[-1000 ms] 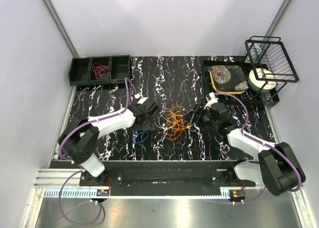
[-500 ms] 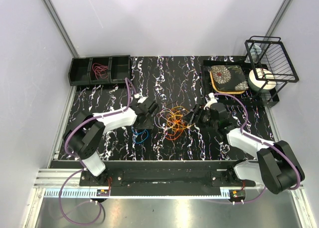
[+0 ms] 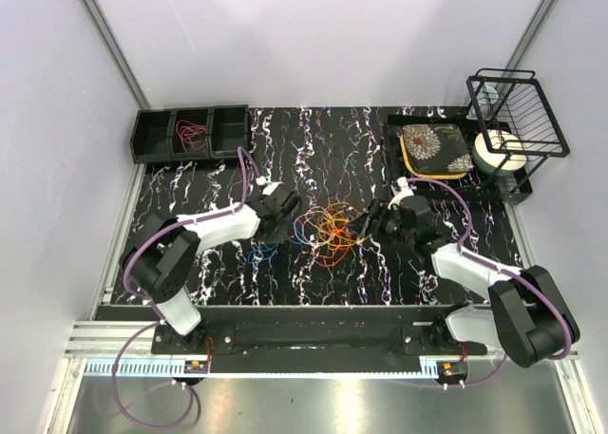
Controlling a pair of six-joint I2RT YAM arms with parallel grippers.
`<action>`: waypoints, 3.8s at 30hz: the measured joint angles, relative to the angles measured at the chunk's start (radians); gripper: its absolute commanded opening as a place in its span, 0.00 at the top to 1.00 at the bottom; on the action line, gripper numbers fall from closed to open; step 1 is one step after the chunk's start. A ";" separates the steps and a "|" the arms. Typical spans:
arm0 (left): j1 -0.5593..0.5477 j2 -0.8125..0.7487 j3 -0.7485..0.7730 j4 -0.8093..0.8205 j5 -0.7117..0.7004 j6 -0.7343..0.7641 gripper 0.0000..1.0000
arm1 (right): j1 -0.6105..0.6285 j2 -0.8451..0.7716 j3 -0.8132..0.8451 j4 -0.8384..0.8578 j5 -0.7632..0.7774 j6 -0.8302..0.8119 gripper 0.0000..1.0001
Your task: Untangle the cables
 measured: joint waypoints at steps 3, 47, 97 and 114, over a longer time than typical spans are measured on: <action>0.000 -0.020 0.006 -0.016 0.013 0.015 1.00 | 0.000 0.000 0.000 0.000 0.000 0.000 0.30; 0.549 0.088 1.138 -0.370 0.065 0.246 1.00 | 0.000 0.000 0.000 0.000 0.000 0.001 0.30; 0.691 0.611 1.101 0.129 0.393 0.140 1.00 | 0.000 0.047 0.010 0.000 -0.003 0.000 0.30; 0.755 0.669 1.088 0.367 0.502 -0.134 1.00 | 0.000 0.060 0.016 -0.001 -0.003 0.000 0.30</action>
